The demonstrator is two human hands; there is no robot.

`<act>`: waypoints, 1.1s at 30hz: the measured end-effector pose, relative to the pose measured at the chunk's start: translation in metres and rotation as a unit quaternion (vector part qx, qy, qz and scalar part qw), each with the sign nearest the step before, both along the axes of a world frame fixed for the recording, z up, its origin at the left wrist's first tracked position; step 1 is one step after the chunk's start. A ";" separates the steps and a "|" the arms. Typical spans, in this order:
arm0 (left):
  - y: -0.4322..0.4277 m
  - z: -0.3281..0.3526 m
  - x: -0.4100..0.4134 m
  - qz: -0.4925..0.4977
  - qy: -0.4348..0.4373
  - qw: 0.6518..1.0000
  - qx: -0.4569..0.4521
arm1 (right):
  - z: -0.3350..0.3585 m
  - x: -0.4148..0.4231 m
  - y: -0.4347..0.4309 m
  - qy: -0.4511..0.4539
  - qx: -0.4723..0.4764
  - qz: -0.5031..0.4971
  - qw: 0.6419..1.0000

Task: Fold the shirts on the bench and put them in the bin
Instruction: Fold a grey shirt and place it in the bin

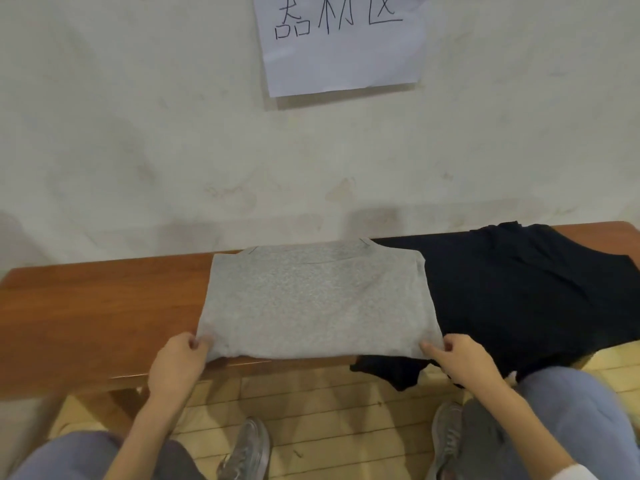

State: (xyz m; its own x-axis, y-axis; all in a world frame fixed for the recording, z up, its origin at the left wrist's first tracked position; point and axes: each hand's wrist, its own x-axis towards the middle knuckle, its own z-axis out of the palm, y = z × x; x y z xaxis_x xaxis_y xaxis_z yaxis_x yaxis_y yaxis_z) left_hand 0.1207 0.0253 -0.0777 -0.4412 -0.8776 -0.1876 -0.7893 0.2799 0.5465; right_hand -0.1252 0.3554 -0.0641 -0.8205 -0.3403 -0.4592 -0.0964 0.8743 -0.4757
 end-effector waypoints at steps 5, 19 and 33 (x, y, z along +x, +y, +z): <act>0.000 0.023 0.001 0.148 0.201 0.959 0.135 | 0.011 -0.003 0.009 -0.035 -0.221 -0.170 0.960; -0.005 0.018 0.047 0.057 0.134 0.981 0.125 | -0.004 -0.027 0.042 -0.092 -0.206 -0.193 0.955; -0.008 0.016 0.051 0.025 0.118 0.918 0.379 | 0.006 -0.020 0.032 -0.146 -0.268 -0.169 0.937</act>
